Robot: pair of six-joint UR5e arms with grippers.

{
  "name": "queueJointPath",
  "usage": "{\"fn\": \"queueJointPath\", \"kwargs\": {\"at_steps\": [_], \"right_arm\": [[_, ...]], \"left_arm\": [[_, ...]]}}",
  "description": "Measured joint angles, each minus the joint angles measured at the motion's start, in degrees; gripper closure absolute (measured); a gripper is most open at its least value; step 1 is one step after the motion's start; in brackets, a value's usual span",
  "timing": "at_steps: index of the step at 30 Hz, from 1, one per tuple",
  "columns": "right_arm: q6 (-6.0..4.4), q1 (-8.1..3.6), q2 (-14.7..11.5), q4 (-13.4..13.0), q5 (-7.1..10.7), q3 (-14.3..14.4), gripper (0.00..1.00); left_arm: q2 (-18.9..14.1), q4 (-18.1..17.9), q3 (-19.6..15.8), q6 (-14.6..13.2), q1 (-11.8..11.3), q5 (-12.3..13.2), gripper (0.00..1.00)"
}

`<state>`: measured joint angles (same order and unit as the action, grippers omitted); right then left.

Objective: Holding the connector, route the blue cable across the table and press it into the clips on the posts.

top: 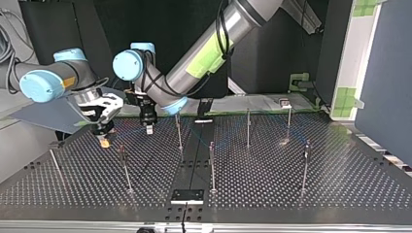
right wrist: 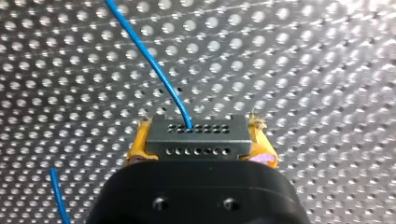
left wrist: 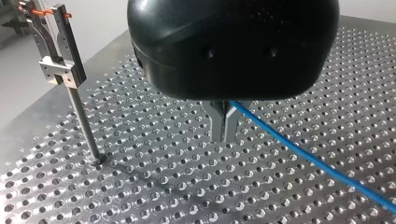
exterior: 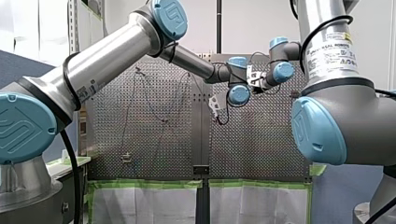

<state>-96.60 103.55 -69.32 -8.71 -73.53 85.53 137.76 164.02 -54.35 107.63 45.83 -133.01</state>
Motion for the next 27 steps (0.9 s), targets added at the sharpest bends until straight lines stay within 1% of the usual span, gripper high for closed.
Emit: {"fn": "queueJointPath", "kwargs": {"at_steps": [5, 12, 18, 27], "right_arm": [[0.26, -0.09, -1.15, 0.02, 0.47, -0.09, 1.0], [0.51, 0.42, -3.2, 0.06, 0.57, -0.1, 1.0], [0.58, 0.66, -4.31, 0.13, 0.58, -0.11, 1.0], [0.4, 1.29, -5.66, 0.19, 0.82, -0.11, 1.0]], "left_arm": [[-0.17, 0.02, 0.0, 0.01, 0.49, 0.1, 1.0], [-0.54, 0.02, 0.0, 0.01, 1.39, -0.03, 1.0], [-1.65, -0.04, -0.02, 0.01, 1.6, -0.17, 1.0], [-3.81, -0.18, -0.03, -0.03, 1.59, -0.64, 1.0]]}}
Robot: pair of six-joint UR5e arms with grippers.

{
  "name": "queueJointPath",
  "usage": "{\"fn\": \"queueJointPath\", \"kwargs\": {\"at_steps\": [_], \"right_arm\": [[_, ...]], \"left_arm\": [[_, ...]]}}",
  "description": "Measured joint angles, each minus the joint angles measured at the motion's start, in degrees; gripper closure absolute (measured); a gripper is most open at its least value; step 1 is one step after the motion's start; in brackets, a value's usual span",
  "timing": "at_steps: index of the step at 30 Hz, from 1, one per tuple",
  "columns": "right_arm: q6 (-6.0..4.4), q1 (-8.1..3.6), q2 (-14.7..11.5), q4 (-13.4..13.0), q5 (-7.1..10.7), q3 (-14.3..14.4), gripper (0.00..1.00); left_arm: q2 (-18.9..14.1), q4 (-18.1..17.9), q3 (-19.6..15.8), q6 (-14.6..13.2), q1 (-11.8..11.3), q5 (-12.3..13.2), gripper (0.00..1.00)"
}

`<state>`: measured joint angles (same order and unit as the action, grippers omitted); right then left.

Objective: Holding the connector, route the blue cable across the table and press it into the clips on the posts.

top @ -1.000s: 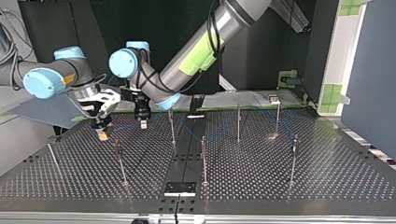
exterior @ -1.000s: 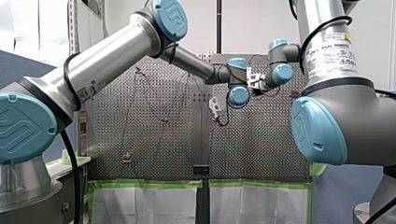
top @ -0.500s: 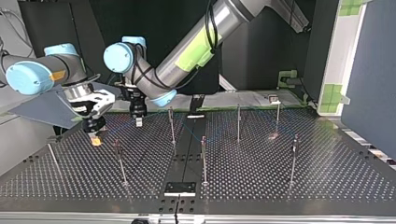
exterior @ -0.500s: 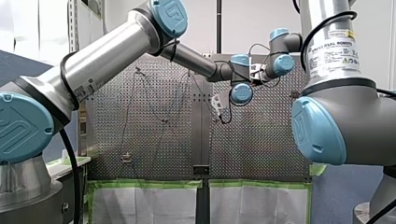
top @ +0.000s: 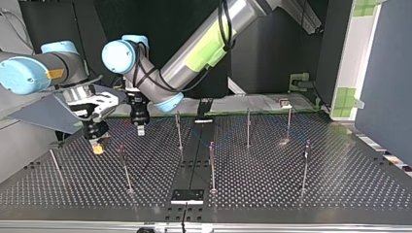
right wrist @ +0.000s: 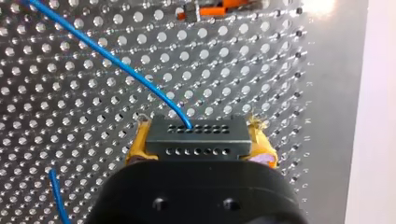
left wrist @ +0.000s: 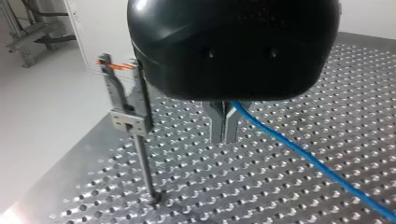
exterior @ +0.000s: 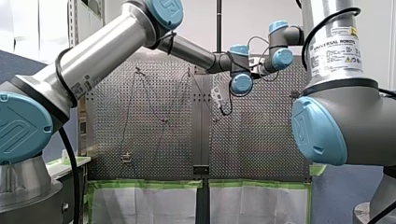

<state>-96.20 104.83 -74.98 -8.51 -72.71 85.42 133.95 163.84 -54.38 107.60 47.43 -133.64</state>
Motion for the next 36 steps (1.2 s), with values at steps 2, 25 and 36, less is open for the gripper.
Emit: {"fn": "queueJointPath", "kwargs": {"at_steps": [2, 25, 36], "right_arm": [[0.02, 0.06, -0.11, 0.05, 0.01, 0.0, 1.0], [0.22, 0.78, -3.34, -0.03, 0.28, 0.0, 1.0], [-0.19, 1.05, -3.4, -0.12, 0.19, 0.02, 1.0]], "left_arm": [[-0.35, 0.06, 0.0, -0.02, -0.09, -0.05, 1.0], [-2.76, -0.79, 0.0, -0.61, -1.33, -0.41, 1.0], [-2.72, -5.11, 0.0, -3.71, -2.56, 3.15, 1.0]]}}
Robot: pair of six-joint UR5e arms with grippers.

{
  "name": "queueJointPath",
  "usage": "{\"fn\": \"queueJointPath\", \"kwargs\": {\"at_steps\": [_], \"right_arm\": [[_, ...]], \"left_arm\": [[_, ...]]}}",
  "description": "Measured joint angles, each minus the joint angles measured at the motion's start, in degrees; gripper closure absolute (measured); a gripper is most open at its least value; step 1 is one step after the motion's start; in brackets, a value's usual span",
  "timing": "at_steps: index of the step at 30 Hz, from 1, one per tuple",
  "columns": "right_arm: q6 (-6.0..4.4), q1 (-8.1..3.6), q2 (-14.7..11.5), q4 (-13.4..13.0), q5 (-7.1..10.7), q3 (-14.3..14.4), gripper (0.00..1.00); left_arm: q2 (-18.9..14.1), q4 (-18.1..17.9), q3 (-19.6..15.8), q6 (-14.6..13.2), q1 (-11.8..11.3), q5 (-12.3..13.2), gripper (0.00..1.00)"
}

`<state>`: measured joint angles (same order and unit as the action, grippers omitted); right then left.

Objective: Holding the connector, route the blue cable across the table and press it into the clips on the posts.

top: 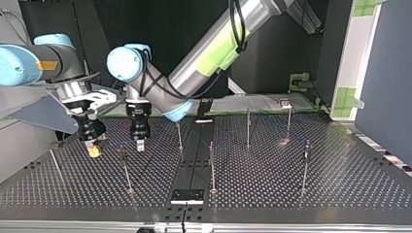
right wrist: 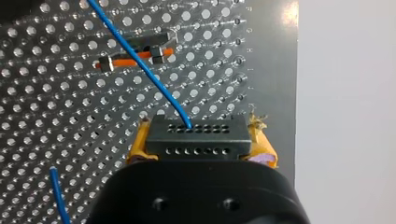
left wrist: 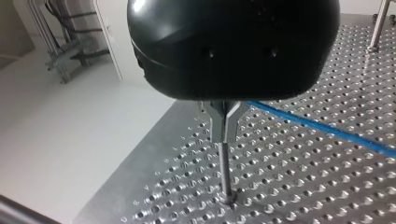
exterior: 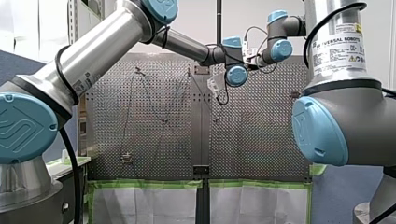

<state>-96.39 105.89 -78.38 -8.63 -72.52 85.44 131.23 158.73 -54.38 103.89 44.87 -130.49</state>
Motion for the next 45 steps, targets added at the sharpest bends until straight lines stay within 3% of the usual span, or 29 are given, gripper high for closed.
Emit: {"fn": "queueJointPath", "kwargs": {"at_steps": [12, 32, 45], "right_arm": [[-0.21, -0.42, 0.34, -0.09, -0.06, 0.04, 1.0], [-0.29, -1.13, 0.79, -1.18, 0.0, 0.02, 1.0], [-0.28, -1.38, 1.24, -1.74, 0.02, 0.02, 1.0]], "left_arm": [[0.54, -3.84, -0.13, -1.48, -1.46, 3.91, 1.0], [2.19, -6.0, 0.05, -2.05, -3.57, 6.87, 1.0], [2.14, -5.43, 0.17, -2.05, -3.72, 7.47, 1.0]]}}
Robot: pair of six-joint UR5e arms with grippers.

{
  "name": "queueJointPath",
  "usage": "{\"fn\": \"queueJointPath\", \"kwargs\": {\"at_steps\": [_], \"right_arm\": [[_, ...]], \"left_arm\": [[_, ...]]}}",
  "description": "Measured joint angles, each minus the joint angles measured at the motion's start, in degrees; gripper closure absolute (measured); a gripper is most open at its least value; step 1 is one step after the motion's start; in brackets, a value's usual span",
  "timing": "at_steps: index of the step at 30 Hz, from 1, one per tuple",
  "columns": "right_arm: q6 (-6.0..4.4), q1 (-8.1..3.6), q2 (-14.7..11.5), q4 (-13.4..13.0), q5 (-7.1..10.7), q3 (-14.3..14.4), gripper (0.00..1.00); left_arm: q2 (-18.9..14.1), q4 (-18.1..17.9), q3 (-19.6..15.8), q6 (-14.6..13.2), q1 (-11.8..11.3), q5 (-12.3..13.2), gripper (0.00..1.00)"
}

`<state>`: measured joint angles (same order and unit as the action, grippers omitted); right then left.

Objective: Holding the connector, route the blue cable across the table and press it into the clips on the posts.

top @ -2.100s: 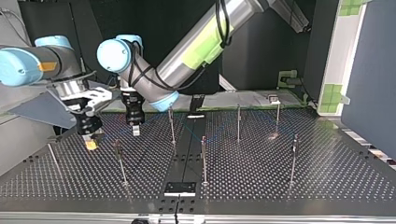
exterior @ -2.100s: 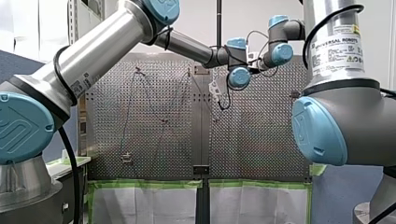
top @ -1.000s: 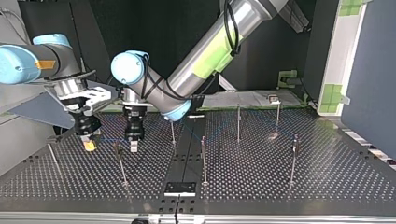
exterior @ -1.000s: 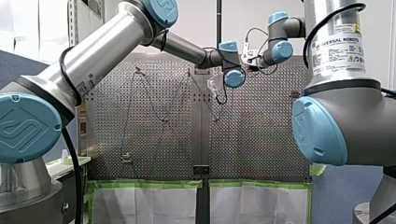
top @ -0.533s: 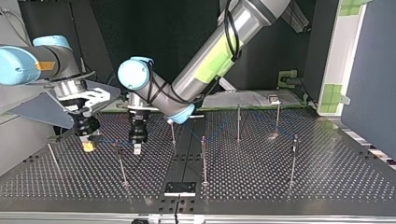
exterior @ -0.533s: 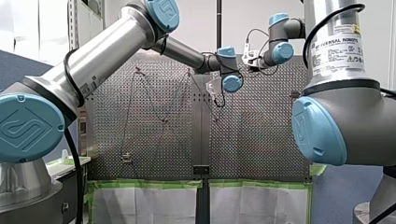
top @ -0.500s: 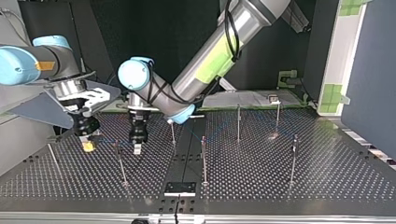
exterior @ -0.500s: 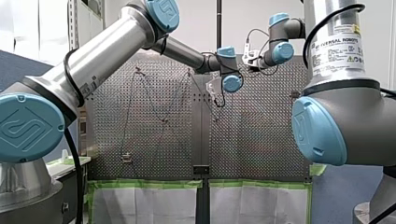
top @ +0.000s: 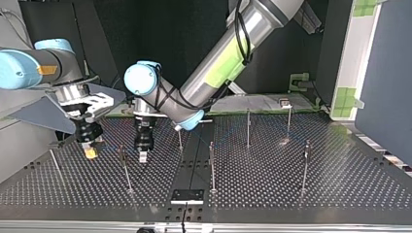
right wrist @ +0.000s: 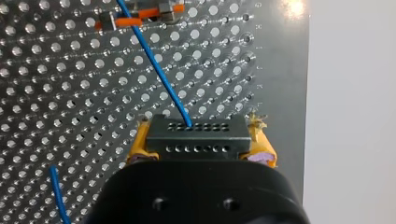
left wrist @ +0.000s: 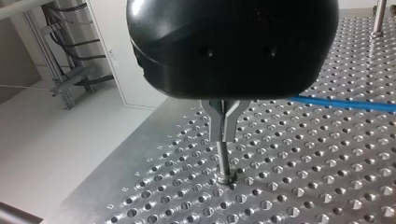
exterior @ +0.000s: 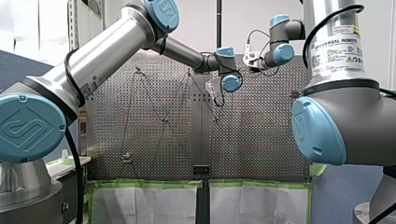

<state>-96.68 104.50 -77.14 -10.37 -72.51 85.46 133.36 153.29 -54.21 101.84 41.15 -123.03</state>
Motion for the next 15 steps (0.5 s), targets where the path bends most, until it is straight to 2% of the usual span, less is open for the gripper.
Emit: {"fn": "queueJointPath", "kwargs": {"at_steps": [2, 3, 4, 5, 6, 7, 8, 10, 11, 12, 13, 14, 15], "right_arm": [[0.0, -0.17, 0.09, 0.03, 0.0, 0.05, 1.0], [0.0, -0.29, 0.14, 0.03, 0.0, 0.07, 1.0], [0.0, -0.42, 0.2, 0.04, 0.0, 0.1, 1.0], [0.0, -0.46, 0.24, 0.05, 0.02, 0.11, 1.0], [0.0, -0.48, 0.28, 0.06, 0.03, 0.11, 1.0], [0.0, -0.5, 0.32, 0.06, 0.05, 0.12, 1.0], [0.0, -0.53, 0.35, 0.06, 0.05, 0.13, 1.0], [0.0, -0.54, 0.39, 0.06, 0.07, 0.13, 1.0], [0.0, -0.56, 0.4, 0.06, 0.07, 0.13, 1.0], [0.0, -0.57, 0.41, 0.07, 0.08, 0.14, 1.0], [0.0, -0.57, 0.43, 0.08, 0.08, 0.15, 1.0], [0.0, -0.58, 0.46, 0.09, 0.08, 0.16, 1.0], [0.0, -0.58, 0.48, 0.1, 0.08, 0.17, 1.0]], "left_arm": [[-0.02, 0.53, 0.01, 0.0, 0.18, 0.0, 1.0], [-0.02, 0.8, 0.01, 0.0, 0.3, -0.01, 0.93], [-0.03, 1.09, 0.01, 0.0, 0.41, -0.06, 0.82], [-0.03, 1.47, 0.01, 0.01, 0.51, -0.13, 0.82], [-0.03, 1.72, 0.0, 0.03, 0.6, -0.18, 0.69], [-0.03, 1.98, 0.0, 0.06, 0.7, -0.22, 0.6], [-0.03, 2.32, -0.01, 0.09, 0.81, -0.27, 0.6], [-0.03, 2.86, -0.01, 0.11, 0.96, -0.42, 0.44], [-0.03, 3.25, -0.02, 0.11, 1.03, -0.63, 0.44], [-0.03, 3.55, -0.01, 0.11, 1.07, -0.84, 0.3], [-0.03, 3.87, -0.01, 0.1, 1.11, -1.1, 0.22], [-0.03, 4.39, -0.02, 0.09, 1.15, -1.58, 0.22], [-0.03, 4.84, -0.03, 0.09, 1.17, -1.98, 0.12]]}}
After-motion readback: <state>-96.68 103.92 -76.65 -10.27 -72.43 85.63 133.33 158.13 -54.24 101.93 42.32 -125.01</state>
